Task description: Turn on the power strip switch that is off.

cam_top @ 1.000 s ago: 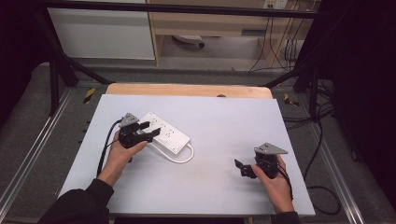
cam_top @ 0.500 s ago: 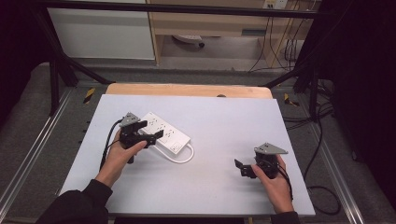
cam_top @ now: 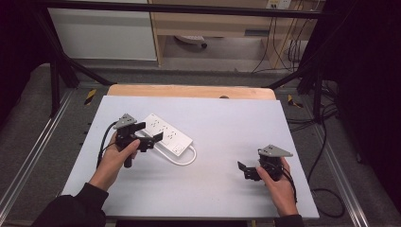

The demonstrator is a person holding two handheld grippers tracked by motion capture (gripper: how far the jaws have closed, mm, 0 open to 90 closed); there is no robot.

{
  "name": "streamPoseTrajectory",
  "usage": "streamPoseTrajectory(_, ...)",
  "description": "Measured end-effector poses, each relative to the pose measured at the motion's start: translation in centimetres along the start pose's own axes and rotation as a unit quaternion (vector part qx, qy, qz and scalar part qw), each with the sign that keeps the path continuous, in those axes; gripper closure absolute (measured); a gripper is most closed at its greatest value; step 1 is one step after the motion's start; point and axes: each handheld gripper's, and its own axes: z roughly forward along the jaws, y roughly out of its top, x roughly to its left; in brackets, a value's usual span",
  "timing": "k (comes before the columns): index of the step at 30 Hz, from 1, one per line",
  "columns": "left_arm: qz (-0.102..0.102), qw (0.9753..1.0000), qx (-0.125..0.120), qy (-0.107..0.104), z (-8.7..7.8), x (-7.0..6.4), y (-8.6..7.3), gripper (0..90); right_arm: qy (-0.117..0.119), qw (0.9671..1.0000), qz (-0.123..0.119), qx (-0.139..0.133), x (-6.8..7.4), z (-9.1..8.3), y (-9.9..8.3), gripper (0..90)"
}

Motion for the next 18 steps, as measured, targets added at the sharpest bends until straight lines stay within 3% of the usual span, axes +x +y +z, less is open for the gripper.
streamPoseTrajectory(18, 0.01, 0.9998, -0.016, 0.001, -4.1, -1.2, 0.3, 7.2, -0.001, 1.0, -0.004, 0.004, 0.1, 0.0, 0.1, 2.6)
